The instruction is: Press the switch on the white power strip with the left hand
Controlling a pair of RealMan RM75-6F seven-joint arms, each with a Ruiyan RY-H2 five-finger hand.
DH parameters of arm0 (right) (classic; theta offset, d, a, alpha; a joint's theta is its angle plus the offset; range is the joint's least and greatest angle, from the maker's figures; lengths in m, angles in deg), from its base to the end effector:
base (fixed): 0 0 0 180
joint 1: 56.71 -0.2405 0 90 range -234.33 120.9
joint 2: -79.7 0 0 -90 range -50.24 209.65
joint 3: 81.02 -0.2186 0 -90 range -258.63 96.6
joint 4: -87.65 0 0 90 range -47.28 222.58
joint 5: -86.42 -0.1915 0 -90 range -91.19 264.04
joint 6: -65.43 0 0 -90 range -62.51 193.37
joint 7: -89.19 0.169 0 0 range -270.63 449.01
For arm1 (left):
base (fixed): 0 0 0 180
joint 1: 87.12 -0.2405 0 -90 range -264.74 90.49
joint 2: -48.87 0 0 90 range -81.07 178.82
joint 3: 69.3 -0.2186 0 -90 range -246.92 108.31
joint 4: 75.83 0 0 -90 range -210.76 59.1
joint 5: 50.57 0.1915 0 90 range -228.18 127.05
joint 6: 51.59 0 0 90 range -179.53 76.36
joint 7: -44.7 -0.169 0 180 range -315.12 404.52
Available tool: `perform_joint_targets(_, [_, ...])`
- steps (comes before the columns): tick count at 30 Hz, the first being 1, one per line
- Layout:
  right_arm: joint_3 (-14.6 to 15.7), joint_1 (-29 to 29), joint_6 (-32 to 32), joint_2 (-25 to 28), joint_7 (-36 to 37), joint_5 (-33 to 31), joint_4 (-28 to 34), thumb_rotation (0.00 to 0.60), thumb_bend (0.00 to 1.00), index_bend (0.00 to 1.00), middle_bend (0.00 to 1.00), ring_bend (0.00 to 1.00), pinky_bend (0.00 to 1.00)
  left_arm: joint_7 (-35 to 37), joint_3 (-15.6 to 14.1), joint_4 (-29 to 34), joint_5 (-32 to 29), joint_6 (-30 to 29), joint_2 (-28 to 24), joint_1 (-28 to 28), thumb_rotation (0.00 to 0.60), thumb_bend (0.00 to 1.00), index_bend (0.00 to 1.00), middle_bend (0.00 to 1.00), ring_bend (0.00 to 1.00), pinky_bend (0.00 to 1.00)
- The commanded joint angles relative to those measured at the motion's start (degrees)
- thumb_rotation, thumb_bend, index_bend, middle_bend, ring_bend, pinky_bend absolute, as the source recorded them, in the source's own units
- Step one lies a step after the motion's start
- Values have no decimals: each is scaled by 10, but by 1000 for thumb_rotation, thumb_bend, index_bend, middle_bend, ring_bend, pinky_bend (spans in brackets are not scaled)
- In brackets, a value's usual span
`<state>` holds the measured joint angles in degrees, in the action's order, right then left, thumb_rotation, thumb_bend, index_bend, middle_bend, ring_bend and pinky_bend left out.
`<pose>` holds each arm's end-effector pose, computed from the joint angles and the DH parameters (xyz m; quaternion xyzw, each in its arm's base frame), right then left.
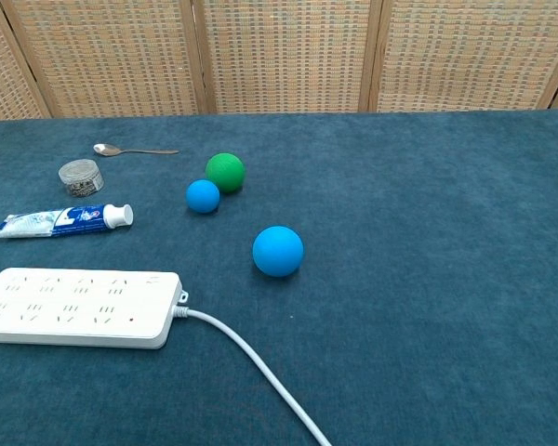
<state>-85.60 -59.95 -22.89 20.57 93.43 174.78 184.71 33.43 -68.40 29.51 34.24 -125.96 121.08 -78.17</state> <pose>-0.2533 -0.1986 0.1870 0.5734 -0.3802 0.4363 0.5799 -0.2036 0.1998 0.0736 -0.6362 -0.4699 -0.3920 0.4699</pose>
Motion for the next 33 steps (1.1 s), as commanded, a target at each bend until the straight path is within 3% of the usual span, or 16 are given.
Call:
perform_joint_targets(1, [0,-1,3,1,3,-2,-1,600,0,0,0,0,0,-47,10,33,-71,64,31,35,600,1000,0,1000,1000,1000])
perform_joint_targets(6, [0,-2,8,3,13,-5,-4,600,0,0,0,0,0,-113,19,49,-142,96,63,61,600,1000,25,1000,1000,1000])
perform_joint_targets(11, [-1,-3,10,6,25,-8,-6,600,0,0,0,0,0,-167,20,52,-200,113,96,83,600,1000,133,1000,1000,1000])
perform_joint_targets(14, [-1,-3,11,9,31,-8,-7,600,0,0,0,0,0,-190,20,49,-228,117,113,93,600,1000,145,1000,1000,1000])
perform_joint_targets(33, [0,-3,15,13,43,-10,-9,600,0,0,0,0,0,-237,-2,32,-262,88,162,114,600,1000,171,1000,1000,1000])
